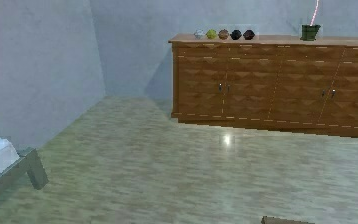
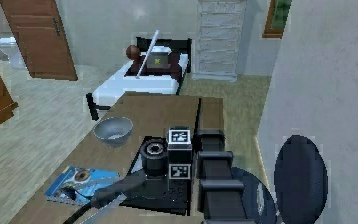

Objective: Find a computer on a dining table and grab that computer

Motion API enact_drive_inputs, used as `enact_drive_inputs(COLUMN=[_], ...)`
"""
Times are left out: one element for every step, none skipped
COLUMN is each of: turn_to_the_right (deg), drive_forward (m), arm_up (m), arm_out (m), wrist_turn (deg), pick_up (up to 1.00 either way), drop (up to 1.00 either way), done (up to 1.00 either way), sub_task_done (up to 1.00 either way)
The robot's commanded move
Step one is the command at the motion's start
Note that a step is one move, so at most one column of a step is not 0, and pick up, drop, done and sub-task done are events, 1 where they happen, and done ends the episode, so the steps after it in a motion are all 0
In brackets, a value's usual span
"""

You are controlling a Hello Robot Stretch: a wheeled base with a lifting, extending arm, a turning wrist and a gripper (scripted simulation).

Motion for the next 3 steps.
enact_drive_inputs(turn_to_the_right=[0.0,0.0,0.0], drive_forward=[0.0,0.0,0.0], arm_up=[0.0,0.0,0.0], arm_out=[0.0,0.0,0.0], wrist_turn=[45.0,45.0,15.0], pick_up=[0.0,0.0,0.0], drop=[0.0,0.0,0.0], done=[0.0,0.0,0.0], sub_task_done=[0.0,0.0,0.0])
